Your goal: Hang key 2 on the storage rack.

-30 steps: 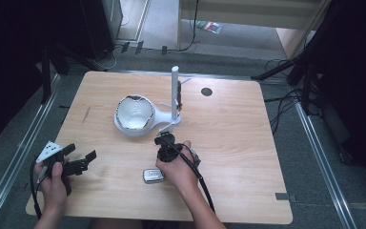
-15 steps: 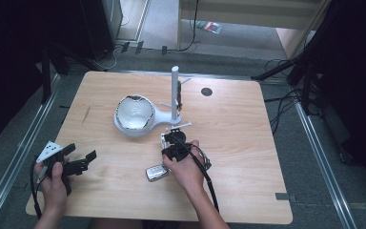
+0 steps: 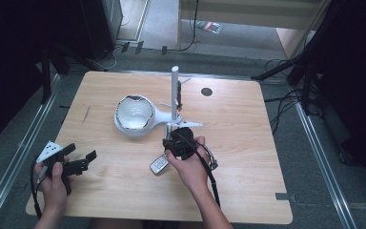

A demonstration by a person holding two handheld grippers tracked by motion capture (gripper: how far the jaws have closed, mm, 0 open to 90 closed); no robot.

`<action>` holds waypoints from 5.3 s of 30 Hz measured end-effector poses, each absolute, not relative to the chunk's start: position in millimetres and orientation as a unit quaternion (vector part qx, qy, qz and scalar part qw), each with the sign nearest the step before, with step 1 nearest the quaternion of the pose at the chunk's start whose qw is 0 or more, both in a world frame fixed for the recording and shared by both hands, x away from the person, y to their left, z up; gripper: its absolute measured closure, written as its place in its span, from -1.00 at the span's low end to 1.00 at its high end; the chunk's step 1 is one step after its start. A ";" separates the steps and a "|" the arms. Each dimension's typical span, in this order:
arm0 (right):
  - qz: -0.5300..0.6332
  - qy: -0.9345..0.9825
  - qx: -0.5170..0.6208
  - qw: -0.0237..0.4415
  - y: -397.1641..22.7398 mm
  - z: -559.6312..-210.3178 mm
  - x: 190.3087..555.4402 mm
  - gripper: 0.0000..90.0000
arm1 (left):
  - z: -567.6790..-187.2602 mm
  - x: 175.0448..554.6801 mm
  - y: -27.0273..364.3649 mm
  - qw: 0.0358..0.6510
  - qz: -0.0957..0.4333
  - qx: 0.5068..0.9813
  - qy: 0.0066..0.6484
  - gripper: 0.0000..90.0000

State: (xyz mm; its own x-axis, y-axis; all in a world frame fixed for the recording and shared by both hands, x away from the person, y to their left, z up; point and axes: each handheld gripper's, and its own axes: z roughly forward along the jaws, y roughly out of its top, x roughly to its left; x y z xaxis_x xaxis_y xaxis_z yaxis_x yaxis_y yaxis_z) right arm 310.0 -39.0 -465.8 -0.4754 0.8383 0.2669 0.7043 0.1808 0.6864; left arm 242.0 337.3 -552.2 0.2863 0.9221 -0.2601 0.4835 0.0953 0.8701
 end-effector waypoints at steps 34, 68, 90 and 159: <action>0.497 0.746 0.430 0.106 -67.3 -448.1 358.5 0.69 | -552.2 242.1 337.5 0.492 0.223 0.633 0.555 -0.97; 0.519 0.726 0.449 0.033 -81.3 -456.9 393.8 0.69 | -552.1 242.2 337.2 0.490 0.224 0.634 0.554 -0.97; 0.536 0.700 0.472 0.022 -86.5 -460.4 400.3 0.61 | -552.1 242.1 336.9 0.489 0.224 0.636 0.554 -0.97; 0.419 0.707 0.511 0.253 -199.5 -507.0 301.3 -1.00 | -551.8 241.2 334.3 0.482 0.229 0.640 0.552 -0.97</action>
State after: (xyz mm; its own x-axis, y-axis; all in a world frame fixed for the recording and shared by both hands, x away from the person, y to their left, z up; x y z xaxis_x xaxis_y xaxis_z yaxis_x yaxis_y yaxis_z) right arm 301.3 -199.5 -507.0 -0.3501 0.9340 0.0713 0.5108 0.1266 0.8503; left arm 241.2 334.3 -551.8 0.2854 0.9281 -0.2392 0.4859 0.0750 0.8708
